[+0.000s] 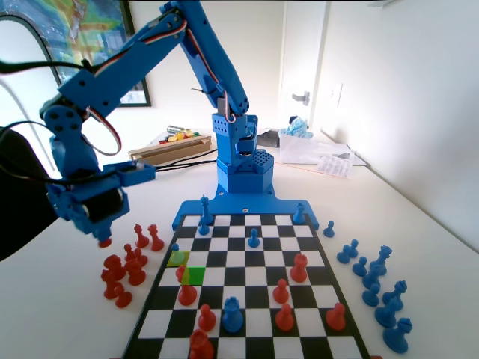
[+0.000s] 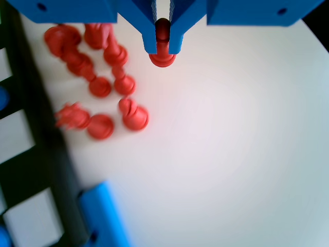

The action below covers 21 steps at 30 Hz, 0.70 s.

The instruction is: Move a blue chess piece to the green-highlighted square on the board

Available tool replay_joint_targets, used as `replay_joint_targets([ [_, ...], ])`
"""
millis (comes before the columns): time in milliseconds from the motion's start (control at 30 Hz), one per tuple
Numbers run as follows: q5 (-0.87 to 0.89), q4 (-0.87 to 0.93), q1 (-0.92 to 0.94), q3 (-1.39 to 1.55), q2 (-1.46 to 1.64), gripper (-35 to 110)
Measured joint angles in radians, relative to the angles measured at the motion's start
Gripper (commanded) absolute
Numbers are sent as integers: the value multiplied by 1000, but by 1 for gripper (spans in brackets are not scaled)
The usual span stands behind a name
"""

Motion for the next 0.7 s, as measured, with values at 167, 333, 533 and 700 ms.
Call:
replay_joint_targets([
  [167, -14, -103, 0, 63, -31, 1],
  [333, -28, -178, -5, 124, -31, 1],
  [533, -18, -193, -35, 133, -31, 1],
  [700, -18, -196, -40, 133, -31, 1],
])
